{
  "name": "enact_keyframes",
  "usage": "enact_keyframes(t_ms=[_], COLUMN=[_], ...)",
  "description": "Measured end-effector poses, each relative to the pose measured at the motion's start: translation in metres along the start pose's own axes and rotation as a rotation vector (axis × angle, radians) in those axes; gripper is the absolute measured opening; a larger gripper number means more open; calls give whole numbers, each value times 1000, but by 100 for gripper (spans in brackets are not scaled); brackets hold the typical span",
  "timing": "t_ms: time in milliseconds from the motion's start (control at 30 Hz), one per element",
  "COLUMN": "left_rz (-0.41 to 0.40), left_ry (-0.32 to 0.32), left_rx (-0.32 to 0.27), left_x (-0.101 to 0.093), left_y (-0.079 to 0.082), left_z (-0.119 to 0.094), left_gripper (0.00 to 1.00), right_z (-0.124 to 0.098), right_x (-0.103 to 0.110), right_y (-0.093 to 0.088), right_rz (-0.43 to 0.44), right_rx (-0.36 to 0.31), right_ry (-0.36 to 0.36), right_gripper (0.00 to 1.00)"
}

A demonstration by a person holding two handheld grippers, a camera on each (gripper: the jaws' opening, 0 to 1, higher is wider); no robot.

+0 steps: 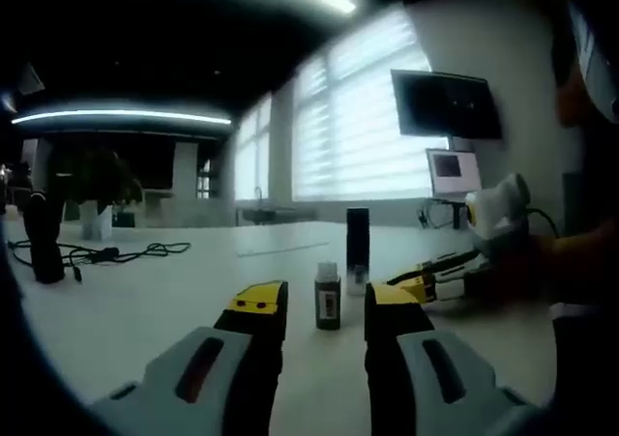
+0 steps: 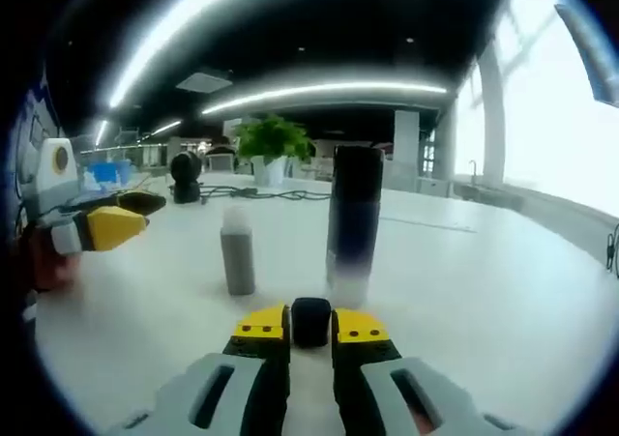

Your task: Pick up cosmetic bottle twist off cap place on table pick up cap screw tight cap place on table

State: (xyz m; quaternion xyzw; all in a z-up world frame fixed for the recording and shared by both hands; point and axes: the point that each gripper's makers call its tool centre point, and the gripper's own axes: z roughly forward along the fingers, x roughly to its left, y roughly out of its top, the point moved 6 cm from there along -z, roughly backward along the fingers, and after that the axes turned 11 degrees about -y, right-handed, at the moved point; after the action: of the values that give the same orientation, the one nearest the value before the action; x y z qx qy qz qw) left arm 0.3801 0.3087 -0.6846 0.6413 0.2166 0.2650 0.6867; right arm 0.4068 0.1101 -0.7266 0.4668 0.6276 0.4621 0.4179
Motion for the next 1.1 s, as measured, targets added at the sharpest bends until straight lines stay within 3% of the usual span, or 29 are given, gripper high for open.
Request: enact_keyframes(t_ms=[167, 300, 400, 567, 767, 867, 933, 1100], left_rz=[-13, -34, -81, -58, -2, -8, -44, 25], left_ry=[0, -3, -14, -38, -64, -75, -106, -112], left_rx=[-2, -29, -74, -45, 5, -24, -23, 40], left_x=[1, 2, 0, -4, -14, -13, -16, -19], left_y=[0, 4, 10, 10, 10, 14, 13, 5], left_z=[0, -2, -2, 0, -9, -12, -14, -20], left_gripper=[24, 22, 20, 20, 25, 36, 34, 30], right_z=[-7, -17, -27, -43, -61, -67, -70, -76], right_x=[0, 5, 9, 7, -6, -8, -8, -4], right_y=[4, 15, 20, 29, 22, 20, 20, 12], right_rz=[53, 46, 72, 139, 126, 115, 116, 30], right_rx=[-30, -148, -196, -281, -270, -275, -281, -256], right_ry=[32, 104, 173, 223, 239, 245, 259, 314], right_gripper=[20, 22, 23, 22, 22, 21, 21, 21])
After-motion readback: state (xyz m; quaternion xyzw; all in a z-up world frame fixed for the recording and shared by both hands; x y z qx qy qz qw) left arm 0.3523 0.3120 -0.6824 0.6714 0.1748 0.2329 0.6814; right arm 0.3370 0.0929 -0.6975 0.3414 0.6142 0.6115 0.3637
